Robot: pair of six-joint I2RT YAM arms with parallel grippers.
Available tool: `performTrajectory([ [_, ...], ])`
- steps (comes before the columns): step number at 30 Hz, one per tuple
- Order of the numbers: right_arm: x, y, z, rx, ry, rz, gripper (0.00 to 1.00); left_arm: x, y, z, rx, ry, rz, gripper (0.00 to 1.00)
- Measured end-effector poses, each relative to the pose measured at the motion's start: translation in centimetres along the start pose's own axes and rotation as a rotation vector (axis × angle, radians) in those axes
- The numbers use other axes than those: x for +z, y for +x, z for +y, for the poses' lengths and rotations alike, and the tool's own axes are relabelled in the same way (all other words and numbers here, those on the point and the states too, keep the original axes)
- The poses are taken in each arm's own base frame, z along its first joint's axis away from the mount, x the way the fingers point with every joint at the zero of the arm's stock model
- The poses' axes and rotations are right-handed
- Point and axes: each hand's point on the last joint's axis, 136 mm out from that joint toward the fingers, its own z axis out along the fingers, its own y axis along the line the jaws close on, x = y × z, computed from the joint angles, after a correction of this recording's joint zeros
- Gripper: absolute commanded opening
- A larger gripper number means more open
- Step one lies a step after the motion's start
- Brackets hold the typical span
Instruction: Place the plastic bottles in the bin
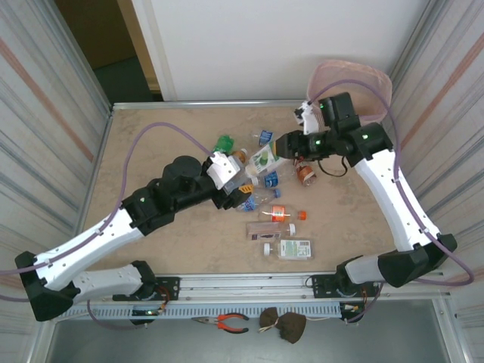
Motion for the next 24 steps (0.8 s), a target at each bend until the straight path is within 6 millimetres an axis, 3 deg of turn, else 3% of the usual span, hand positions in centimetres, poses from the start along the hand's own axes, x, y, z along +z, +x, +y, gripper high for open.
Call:
performTrajectory([
  [4, -3.2, -3.4, -1.7, 0.035, 0.039, -0.126, 0.43, -0.7, -0.4, 0.5, -0.01, -0.018, -0.018, 0.8],
  [14, -14.4, -12.0, -3.2, 0.063, 0.11, -0.528, 0.45, -1.6, -0.2, 1.5, -0.046, -0.049, -0.036, 0.8],
  [19, -18.2, -15.7, -7.4, 0.157, 0.162, -0.673, 0.43, -2.0, -0.1, 1.5, -0.068, -0.051, -0.052, 0.8],
  [24, -18.1, -19.0, -13.9, 0.269, 0.217, -0.692, 0.43, -1.9, 0.2, 1.5, -0.085, -0.049, -0.057, 0.8],
])
